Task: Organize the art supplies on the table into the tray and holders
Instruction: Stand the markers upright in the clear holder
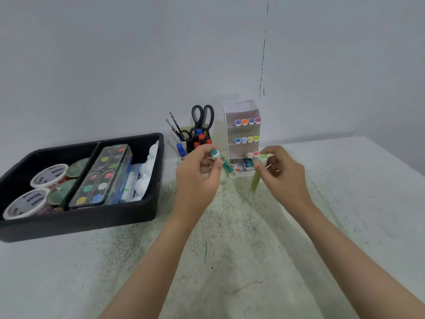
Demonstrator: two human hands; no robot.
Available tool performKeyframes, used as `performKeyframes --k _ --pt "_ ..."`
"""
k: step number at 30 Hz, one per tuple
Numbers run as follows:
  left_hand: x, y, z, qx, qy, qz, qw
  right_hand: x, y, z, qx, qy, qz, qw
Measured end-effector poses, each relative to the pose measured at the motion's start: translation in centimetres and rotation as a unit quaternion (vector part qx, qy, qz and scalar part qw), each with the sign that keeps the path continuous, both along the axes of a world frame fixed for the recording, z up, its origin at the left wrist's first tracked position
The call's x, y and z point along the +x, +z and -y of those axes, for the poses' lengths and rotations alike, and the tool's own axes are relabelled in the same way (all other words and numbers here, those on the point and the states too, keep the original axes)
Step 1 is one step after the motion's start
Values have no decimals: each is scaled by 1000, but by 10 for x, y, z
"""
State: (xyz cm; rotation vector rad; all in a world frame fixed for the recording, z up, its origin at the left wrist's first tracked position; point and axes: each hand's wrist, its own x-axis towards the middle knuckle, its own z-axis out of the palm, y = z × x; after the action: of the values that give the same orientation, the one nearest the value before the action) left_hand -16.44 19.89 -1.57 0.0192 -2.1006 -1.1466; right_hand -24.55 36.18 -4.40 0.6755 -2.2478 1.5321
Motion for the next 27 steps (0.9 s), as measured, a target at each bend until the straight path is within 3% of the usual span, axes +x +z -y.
performKeyframes --k 6,11,19,27 --pt "-39 8 6 -132 19 21 991 -14 22 7 -29 -19 -14 999" --pt "-55 -4 10 -187 29 55 980 -34 9 17 135 -25 -110 984" --pt "-67 -17 15 -211 31 135 968 -62 -14 28 268 -74 -271 922" --pt "-75 -19 17 -210 30 142 967 -79 -30 29 287 -68 -279 914"
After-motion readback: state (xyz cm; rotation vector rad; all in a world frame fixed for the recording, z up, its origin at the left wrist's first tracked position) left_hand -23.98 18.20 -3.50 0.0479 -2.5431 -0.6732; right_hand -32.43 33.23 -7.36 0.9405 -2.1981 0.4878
